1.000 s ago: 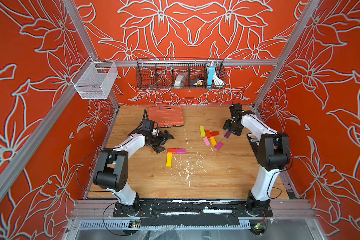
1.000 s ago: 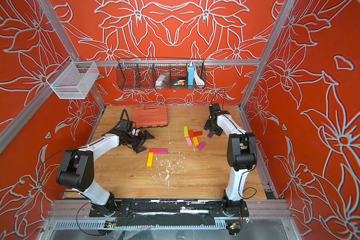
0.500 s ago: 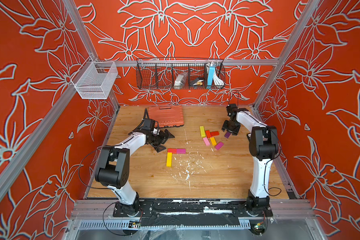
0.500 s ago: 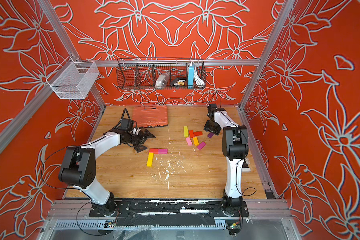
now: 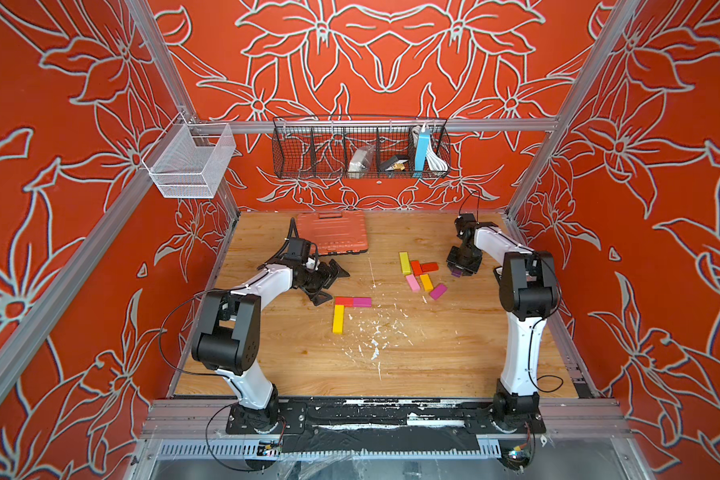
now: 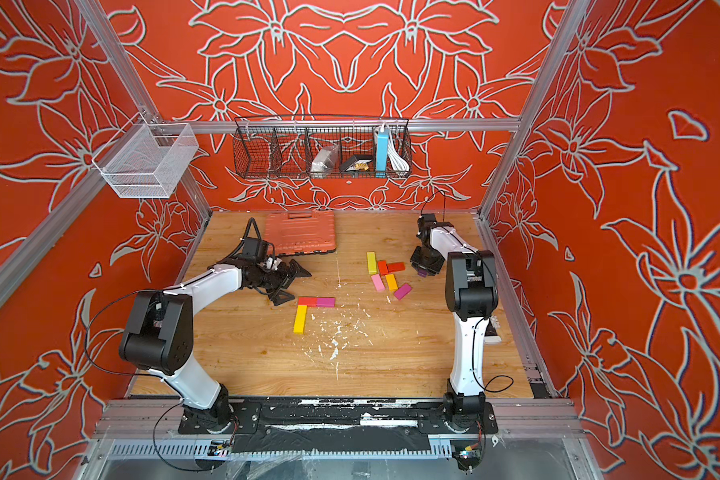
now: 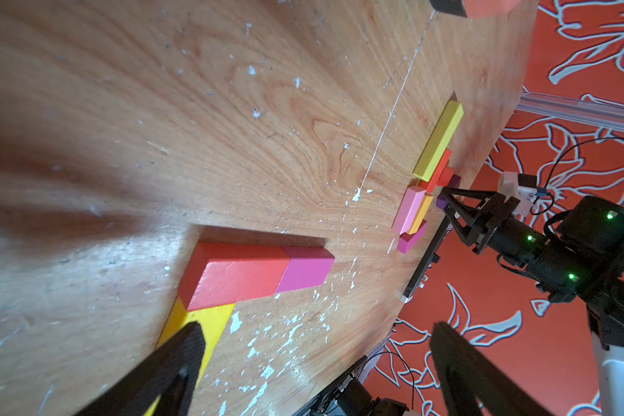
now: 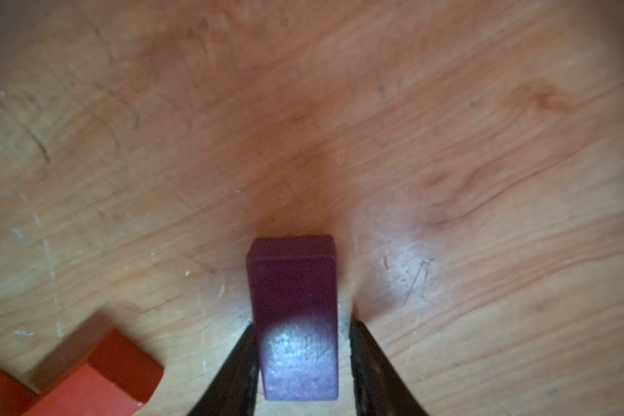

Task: Assemble the letter c with building blocks
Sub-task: Pick up the building block from the center of the board, then place the building block at the center of the board.

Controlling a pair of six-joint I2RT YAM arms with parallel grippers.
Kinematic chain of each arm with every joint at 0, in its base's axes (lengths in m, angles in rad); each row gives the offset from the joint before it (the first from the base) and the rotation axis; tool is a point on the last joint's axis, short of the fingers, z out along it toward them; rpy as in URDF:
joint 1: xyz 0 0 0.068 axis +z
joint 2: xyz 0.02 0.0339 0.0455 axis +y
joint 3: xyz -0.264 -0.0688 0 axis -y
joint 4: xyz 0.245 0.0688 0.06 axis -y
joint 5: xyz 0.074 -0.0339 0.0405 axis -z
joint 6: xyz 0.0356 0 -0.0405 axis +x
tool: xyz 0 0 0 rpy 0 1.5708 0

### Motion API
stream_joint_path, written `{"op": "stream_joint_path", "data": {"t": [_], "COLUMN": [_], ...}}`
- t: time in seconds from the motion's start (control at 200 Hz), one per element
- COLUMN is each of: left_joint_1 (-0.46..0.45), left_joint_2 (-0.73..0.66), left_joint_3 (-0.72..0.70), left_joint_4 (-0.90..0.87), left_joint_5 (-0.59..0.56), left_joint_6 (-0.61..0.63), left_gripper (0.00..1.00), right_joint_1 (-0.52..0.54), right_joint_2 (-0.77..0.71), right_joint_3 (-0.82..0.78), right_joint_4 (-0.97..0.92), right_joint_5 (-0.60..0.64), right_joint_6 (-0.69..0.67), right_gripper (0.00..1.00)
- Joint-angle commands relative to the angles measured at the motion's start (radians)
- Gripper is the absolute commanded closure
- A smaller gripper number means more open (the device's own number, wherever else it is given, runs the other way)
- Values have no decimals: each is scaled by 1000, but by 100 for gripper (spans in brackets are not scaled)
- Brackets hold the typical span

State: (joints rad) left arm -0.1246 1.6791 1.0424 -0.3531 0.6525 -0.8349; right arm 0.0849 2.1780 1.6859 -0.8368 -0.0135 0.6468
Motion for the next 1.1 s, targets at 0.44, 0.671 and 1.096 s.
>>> {"op": "stream_joint_path", "data": {"t": [0.44, 0.671, 1.096], "left_joint_1": [3, 67, 235], "left_joint_2": [-128, -231, -311], "left_joint_3": [-26, -91, -205], "left_joint_4": [-65, -95, -88], "left_joint_5": [-28, -51, -2], "left_joint_6": [24, 43, 75], "left_gripper": [1, 2, 1], "right_joint_1": [92, 403, 994], "right_joint_2": [-333, -560, -448], "right_joint_3": [-338, -492, -378], "right_joint_4": [113, 121, 76], "right_joint_5": [-81, -77, -82], "right_joint_6": [-120, -173, -311], "right_gripper": [92, 90, 89]}}
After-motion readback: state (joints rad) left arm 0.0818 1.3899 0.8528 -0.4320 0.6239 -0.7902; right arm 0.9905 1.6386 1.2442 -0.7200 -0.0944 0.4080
